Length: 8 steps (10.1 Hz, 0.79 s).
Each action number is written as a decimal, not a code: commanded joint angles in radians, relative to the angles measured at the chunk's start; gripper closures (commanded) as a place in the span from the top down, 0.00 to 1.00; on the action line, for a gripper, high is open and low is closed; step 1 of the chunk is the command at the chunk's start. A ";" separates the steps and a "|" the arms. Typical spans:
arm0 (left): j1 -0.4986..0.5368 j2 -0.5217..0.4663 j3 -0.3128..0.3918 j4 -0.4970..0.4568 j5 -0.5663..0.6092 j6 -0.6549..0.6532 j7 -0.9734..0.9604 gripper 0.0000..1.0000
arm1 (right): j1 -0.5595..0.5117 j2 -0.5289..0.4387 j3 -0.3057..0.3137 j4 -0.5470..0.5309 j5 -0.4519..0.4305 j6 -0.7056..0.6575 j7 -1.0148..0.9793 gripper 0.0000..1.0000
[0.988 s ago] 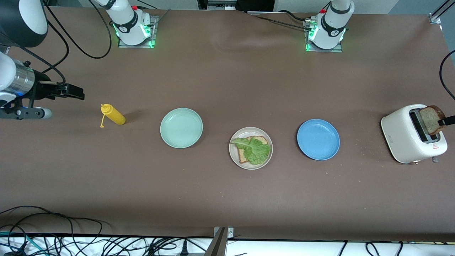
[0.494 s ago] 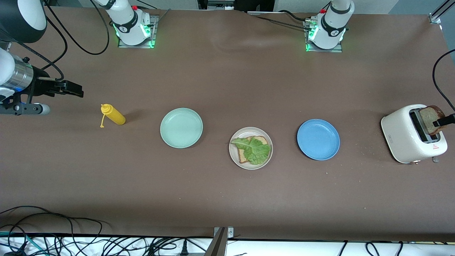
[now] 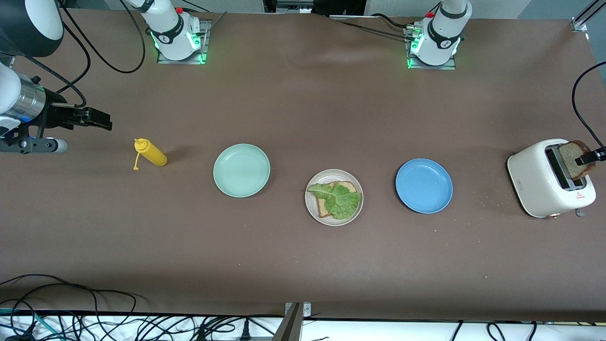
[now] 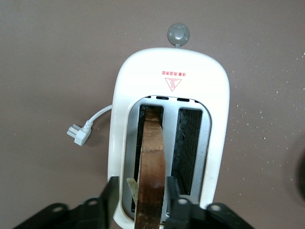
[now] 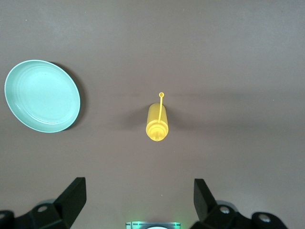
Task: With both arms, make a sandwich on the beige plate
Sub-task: 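Lift the toast out and carry it with the left gripper to the beige plate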
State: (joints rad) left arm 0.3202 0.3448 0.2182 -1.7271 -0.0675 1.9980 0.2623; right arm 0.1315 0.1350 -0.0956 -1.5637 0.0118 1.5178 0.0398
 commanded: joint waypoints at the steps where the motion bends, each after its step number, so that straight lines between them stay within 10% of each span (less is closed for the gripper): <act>1: -0.004 -0.033 0.000 -0.026 -0.011 -0.002 0.002 0.00 | -0.015 -0.014 0.014 -0.013 -0.013 0.009 0.009 1.00; 8: -0.012 0.012 -0.017 0.200 -0.009 -0.212 0.003 0.00 | -0.016 -0.012 0.013 -0.013 -0.009 0.009 0.019 1.00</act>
State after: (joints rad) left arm 0.3139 0.3294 0.2019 -1.6305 -0.0675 1.8741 0.2624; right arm 0.1263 0.1358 -0.0957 -1.5637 0.0118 1.5201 0.0436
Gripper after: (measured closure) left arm 0.912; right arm 0.000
